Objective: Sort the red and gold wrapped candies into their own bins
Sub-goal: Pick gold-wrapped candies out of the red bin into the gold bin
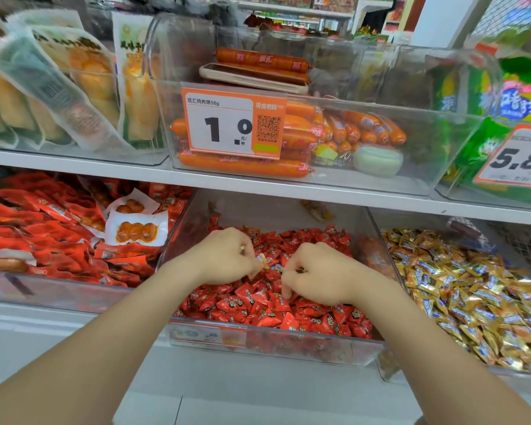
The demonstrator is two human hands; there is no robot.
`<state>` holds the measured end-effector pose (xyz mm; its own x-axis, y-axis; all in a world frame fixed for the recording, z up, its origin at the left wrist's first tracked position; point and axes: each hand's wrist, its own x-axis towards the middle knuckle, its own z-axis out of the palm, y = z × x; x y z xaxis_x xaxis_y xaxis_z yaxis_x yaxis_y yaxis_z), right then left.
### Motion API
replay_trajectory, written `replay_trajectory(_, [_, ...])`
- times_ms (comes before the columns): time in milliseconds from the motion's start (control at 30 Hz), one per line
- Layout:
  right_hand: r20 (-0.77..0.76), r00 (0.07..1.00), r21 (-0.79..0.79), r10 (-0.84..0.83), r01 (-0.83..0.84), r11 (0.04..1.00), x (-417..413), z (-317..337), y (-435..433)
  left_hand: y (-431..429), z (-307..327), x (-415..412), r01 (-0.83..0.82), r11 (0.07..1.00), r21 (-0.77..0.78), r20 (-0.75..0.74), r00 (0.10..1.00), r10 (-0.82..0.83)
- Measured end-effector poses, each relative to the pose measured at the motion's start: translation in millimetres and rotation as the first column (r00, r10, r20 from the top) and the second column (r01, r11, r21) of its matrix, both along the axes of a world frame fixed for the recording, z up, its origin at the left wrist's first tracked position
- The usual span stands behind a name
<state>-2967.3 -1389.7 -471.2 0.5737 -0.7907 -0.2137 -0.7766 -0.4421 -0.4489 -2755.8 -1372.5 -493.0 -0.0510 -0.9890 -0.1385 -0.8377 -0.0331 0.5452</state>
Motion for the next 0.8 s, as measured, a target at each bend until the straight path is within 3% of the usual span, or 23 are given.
replay_trajectory(100, [0.051,0.997,-0.109,-0.054,0.06,0.992,-7.2,-1.9,-6.0,-0.9,2.4,4.4,-0.1,0.995,0.017,-0.058,0.993,0.1])
replay_trajectory(200, [0.067,0.994,-0.248,-0.086,0.1,0.964,-6.8,-11.7,-22.5,-2.8,1.2,2.0,-0.176,0.984,-0.029,-0.01,0.984,0.176])
replay_trajectory(367, [-0.129,0.99,-0.271,-0.055,0.018,0.962,12.8,-24.9,-34.8,-14.0,-10.2,6.2,-0.192,0.981,0.037,0.024,0.981,0.191])
replay_trajectory(433, [-0.198,0.978,-0.233,-0.071,0.023,0.972,18.0,-27.6,-40.2,-20.7,-17.0,11.6,-0.191,0.981,-0.019,0.057,0.98,0.192])
replay_trajectory(533, [-0.291,0.953,-0.141,-0.086,0.046,0.989,20.6,-30.5,-48.5,-28.2,-27.0,19.5,-0.104,0.992,-0.073,0.137,0.984,0.113])
replay_trajectory(600, [-0.305,0.949,-0.132,-0.081,0.042,0.99,20.3,-34.5,-54.3,-31.3,-34.1,22.8,-0.022,1.0,-0.02,0.228,0.973,0.026])
replay_trajectory(700, [-0.269,0.959,-0.147,-0.087,0.049,0.988,19.9,-38.9,-59.5,-34.3,-39.8,21.1,0.057,0.996,0.068,0.369,0.926,-0.079])
replay_trajectory(800, [-0.192,0.975,-0.146,-0.109,0.081,0.986,20.5,-36.4,-59.6,-38.3,-38.9,17.3,0.066,0.994,0.083,0.396,0.913,-0.094])
